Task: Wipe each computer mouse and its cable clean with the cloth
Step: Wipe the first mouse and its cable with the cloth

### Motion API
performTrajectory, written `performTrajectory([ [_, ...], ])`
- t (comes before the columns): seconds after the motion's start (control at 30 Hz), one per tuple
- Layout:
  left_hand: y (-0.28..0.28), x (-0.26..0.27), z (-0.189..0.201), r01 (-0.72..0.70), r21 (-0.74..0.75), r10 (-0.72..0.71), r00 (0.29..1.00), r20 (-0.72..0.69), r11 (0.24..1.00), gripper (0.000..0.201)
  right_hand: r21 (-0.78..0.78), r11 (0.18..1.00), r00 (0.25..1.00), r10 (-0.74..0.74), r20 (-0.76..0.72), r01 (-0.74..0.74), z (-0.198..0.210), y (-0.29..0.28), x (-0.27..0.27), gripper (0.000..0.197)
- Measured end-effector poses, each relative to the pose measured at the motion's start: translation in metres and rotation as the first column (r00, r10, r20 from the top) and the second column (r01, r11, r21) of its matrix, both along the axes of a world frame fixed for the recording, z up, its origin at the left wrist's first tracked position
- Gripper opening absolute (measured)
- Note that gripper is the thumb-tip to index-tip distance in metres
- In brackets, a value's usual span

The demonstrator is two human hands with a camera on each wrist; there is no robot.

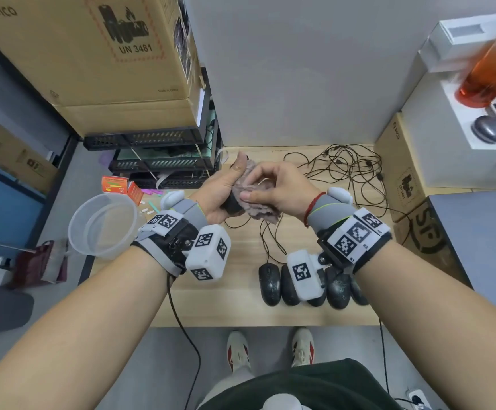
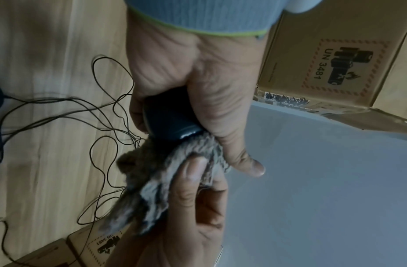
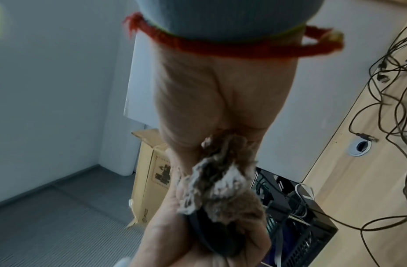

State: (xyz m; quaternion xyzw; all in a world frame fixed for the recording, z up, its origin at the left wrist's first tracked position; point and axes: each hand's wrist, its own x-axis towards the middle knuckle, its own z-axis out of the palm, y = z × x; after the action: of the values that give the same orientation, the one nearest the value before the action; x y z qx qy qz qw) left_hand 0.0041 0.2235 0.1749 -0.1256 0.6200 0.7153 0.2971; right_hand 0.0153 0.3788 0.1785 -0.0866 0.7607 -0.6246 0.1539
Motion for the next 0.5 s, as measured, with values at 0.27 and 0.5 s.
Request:
performTrajectory([
  [0.27,0.007,-0.001,0.002,-0.039,0.042,0.038,0.998,0.043,0.998,0.075,-0.047,0.97,0.964,-0.243,-0.111,0.239,-0.008,-0.007,-0.012,0.019],
  [0.5,0.002,-0.005,0.012,0.007,0.122,-0.025,0.989,0.145,0.992,0.094,0.159,0.987,0.997,0.026,-0.069,-0.015,-0.004,-0.004,0.002,0.018],
])
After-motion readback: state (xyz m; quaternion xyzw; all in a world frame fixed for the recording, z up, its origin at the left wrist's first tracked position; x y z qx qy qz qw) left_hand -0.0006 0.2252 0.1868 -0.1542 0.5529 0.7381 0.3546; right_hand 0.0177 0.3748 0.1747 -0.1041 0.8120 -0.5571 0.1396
